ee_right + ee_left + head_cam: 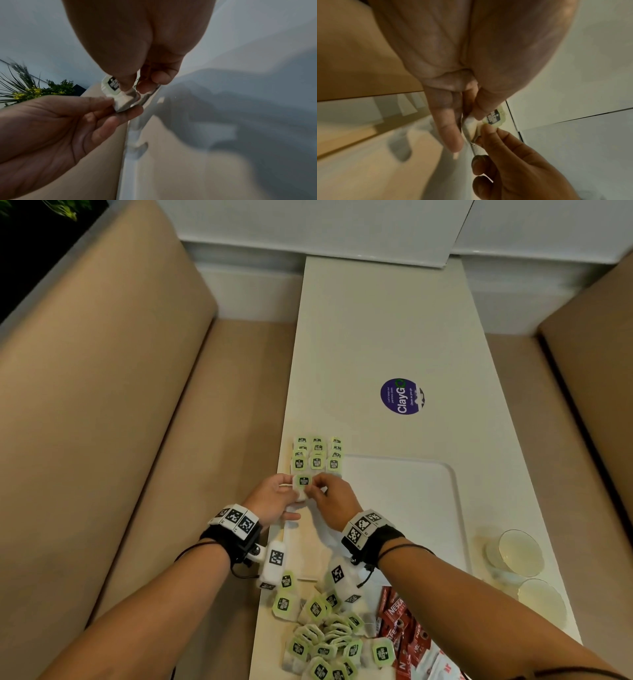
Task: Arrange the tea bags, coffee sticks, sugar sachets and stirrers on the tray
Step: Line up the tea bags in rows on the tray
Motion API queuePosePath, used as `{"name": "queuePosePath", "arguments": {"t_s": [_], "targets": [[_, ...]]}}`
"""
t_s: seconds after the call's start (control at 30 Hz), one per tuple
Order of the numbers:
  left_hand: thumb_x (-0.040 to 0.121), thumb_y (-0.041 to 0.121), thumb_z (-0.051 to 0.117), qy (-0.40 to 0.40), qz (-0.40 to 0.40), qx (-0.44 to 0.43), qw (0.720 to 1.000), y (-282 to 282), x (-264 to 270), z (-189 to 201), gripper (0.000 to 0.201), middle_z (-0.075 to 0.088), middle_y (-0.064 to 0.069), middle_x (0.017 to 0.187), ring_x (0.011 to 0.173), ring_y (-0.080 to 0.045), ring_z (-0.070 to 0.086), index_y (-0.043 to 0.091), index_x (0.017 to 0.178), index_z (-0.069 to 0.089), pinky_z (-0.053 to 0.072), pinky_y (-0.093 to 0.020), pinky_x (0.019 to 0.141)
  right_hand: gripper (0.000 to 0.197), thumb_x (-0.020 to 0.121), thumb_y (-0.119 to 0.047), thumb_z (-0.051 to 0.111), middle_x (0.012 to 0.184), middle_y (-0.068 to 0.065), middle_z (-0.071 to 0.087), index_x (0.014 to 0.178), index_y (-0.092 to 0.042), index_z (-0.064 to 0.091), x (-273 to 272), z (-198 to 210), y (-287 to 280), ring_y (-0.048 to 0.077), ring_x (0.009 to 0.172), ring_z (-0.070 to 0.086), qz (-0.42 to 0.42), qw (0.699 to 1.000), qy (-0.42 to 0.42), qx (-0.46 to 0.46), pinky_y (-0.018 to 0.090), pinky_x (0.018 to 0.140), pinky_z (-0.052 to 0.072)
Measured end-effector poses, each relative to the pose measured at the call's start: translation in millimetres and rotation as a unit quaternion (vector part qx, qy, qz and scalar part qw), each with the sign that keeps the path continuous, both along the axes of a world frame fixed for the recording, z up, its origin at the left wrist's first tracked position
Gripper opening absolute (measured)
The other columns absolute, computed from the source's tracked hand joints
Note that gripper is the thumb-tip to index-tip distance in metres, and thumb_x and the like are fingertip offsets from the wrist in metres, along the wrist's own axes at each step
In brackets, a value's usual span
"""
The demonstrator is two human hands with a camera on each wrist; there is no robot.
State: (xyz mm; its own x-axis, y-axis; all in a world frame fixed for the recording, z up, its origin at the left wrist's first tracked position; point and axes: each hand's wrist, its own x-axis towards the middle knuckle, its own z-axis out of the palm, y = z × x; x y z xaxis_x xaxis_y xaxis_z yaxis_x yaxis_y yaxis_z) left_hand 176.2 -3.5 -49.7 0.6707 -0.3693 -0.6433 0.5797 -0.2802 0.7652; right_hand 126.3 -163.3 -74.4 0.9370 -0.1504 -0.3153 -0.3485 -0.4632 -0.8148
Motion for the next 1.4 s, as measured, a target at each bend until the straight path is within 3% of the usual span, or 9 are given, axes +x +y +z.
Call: {"name": "queuePosePath", "arguments": {"t_s": [0.13,0.23,0.4,0.6,0.73,0.97,1.13,1.23,1.4], "targets": [[0.098,0.009,0.061,-0.04,0.04,0.042,0.997,-2,-1,0,0.009,0.067,-0.014,0.091,0.075,-0.025,0.066,0.004,0.106,0.06,0.057,-0.028,0.054,0.016,0.1,-0.025,0.057,0.088,0.003,0.068,0.087,-0.016,0.06,1,-2,2,0.022,0.083,0.063,-0.009,1.0,-0.01,0.011,0.039,0.08,0.053],[0.097,0.01,0.063,-0.083,0.036,0.07,0.993,-2,-2,-4,0.004,0.064,-0.012,0.086,0.066,-0.019,0.06,0.007,0.1,0.063,0.051,-0.023,0.049,0.02,0.1,-0.034,0.058,0.087,-0.001,0.066,0.088,-0.018,0.059,-1,-1,2,0.017,0.082,0.06,0.006,1.0,0.005,0.002,0.031,0.077,0.048],[0.097,0.012,0.064,-0.115,0.025,0.094,0.989,1,-3,-7,0.004,0.065,-0.006,0.078,0.061,-0.016,0.059,0.009,0.099,0.066,0.047,-0.025,0.048,0.028,0.101,-0.03,0.058,0.073,0.002,0.056,0.077,-0.016,0.054,2,2,1,0.015,0.065,0.048,0.022,0.999,0.027,-0.021,0.028,0.062,0.037],[0.095,0.017,0.065,-0.178,-0.043,0.17,0.968,11,-4,-13,0.006,0.062,0.006,0.06,0.05,-0.007,0.057,0.022,0.094,0.069,0.046,-0.021,0.057,0.031,0.098,-0.028,0.061,0.069,0.005,0.058,0.073,-0.009,0.059,20,-3,4,0.021,0.067,0.053,-0.02,0.997,0.058,-0.055,0.034,0.067,0.044],[0.094,0.017,0.065,-0.179,-0.055,0.188,0.964,16,-9,-12,0.007,0.063,0.007,0.065,0.053,-0.005,0.057,0.016,0.099,0.071,0.044,-0.018,0.057,0.038,0.096,-0.03,0.063,0.063,-0.006,0.051,0.063,-0.023,0.048,25,-8,10,0.013,0.061,0.048,-0.015,0.992,0.095,-0.087,0.027,0.066,0.038],[0.093,0.02,0.064,-0.201,-0.101,0.229,0.947,34,-19,-12,0.009,0.056,0.013,0.068,0.066,-0.004,0.056,0.019,0.098,0.071,0.044,-0.019,0.069,0.021,0.093,-0.04,0.062,0.088,0.003,0.069,0.086,-0.021,0.06,33,-7,16,0.024,0.082,0.066,-0.034,0.985,0.126,-0.112,0.039,0.079,0.057],[0.087,0.029,0.073,-0.187,-0.134,0.224,0.947,43,-29,-11,0.009,0.058,0.011,0.064,0.064,-0.008,0.056,0.022,0.089,0.069,0.047,-0.023,0.071,0.026,0.09,-0.042,0.065,0.091,0.002,0.064,0.094,-0.019,0.052,25,2,11,0.022,0.081,0.061,-0.038,0.989,0.101,-0.098,0.032,0.069,0.045],[0.083,0.036,0.077,-0.186,-0.171,0.238,0.938,47,-35,-12,0.018,0.059,0.008,0.068,0.063,-0.008,0.054,0.021,0.084,0.067,0.046,-0.022,0.065,0.03,0.091,-0.05,0.066,0.087,-0.001,0.065,0.088,-0.023,0.054,14,9,7,0.017,0.076,0.061,0.008,0.992,0.071,-0.1,0.031,0.068,0.047],[0.077,0.041,0.081,-0.16,-0.241,0.249,0.924,53,-49,-8,0.031,0.064,0.004,0.076,0.068,-0.011,0.058,0.015,0.086,0.066,0.052,-0.028,0.072,0.031,0.091,-0.052,0.066,0.094,-0.004,0.068,0.089,-0.021,0.067,-14,16,-3,0.014,0.085,0.064,0.131,0.975,0.119,-0.135,0.032,0.081,0.054]]}}
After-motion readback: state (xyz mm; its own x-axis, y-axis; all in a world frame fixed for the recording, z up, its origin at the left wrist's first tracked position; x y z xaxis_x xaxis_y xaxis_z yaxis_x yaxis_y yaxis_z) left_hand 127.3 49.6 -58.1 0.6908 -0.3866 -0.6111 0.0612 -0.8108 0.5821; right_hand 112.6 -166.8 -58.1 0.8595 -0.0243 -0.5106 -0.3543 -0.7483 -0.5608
